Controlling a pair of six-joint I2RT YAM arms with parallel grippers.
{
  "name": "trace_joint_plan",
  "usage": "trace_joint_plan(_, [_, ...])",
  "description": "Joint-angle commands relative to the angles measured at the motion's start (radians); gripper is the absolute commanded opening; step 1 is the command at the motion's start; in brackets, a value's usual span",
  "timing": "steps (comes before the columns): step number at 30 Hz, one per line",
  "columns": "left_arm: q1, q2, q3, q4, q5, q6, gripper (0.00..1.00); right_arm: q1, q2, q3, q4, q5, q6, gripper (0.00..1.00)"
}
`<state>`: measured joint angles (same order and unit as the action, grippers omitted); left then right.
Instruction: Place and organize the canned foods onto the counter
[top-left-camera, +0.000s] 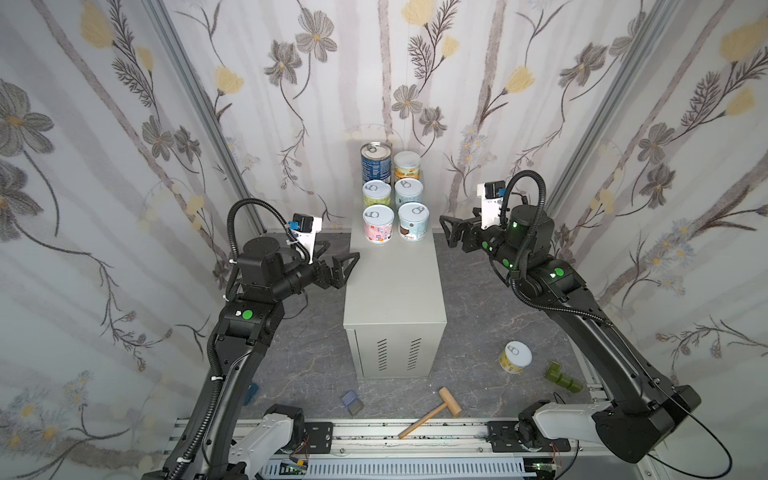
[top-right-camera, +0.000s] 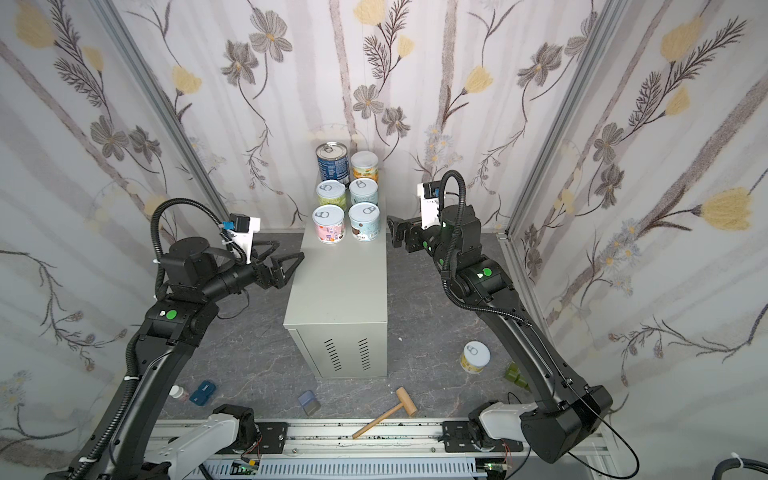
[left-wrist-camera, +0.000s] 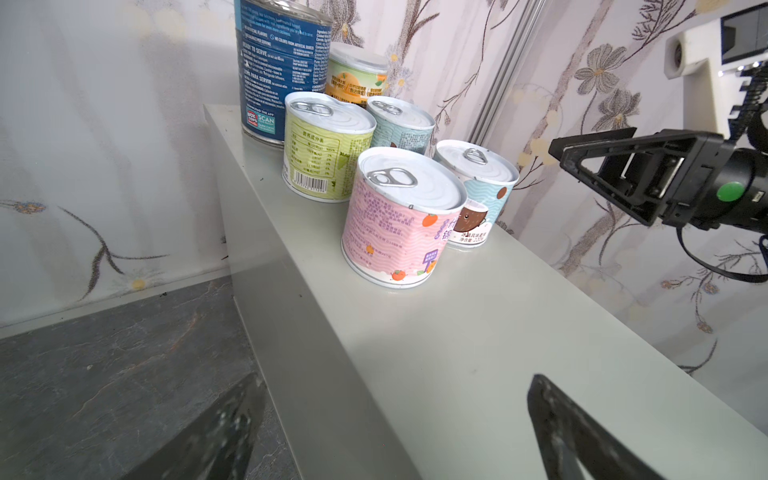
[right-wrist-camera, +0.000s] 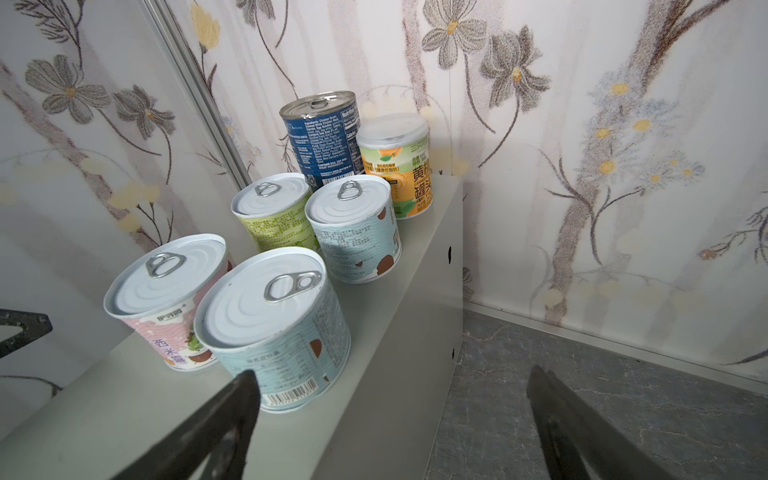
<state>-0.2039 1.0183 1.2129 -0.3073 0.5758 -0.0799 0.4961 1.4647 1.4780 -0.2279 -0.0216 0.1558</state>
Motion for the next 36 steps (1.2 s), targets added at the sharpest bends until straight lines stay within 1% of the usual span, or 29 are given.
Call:
trace_joint_plan(1, [-0.035,0.019,0.019,0.024,-0.067,0.003,1.0,0.001,-0.013,-0.017,0.031,-0.022,0.01,1.0])
trace_joint_plan(4, [-0.079,0.039,0.034,0.008,-0.145,0.034,1.0,0.0,-0.026,-0.031,0.034,-0.028,0.012,1.0])
trace_joint_plan(7, [-0.101,0.061,0.043,0.012,-0.195,0.045,1.0,-0.001,-0.046,-0.058,0.04,-0.029,0.012,1.0])
trace_joint_plan(15, [-0.137,0.131,0.076,0.043,-0.293,0.057,1.0,-0.001,-0.123,-0.138,0.063,-0.031,0.031,1.0])
trace_joint_plan(20, [-0.137,0.16,0.083,0.073,-0.313,0.055,1.0,-0.001,-0.164,-0.18,0.064,-0.027,0.039,1.0])
trace_joint_plan(25, [-0.137,0.179,0.085,0.104,-0.309,0.048,1.0,-0.001,-0.187,-0.222,0.081,-0.043,0.057,1.0])
trace_joint_plan(36, [-0.14,0.219,0.103,0.128,-0.262,0.028,1.0,-0.001,-0.191,-0.236,0.081,-0.044,0.065,1.0])
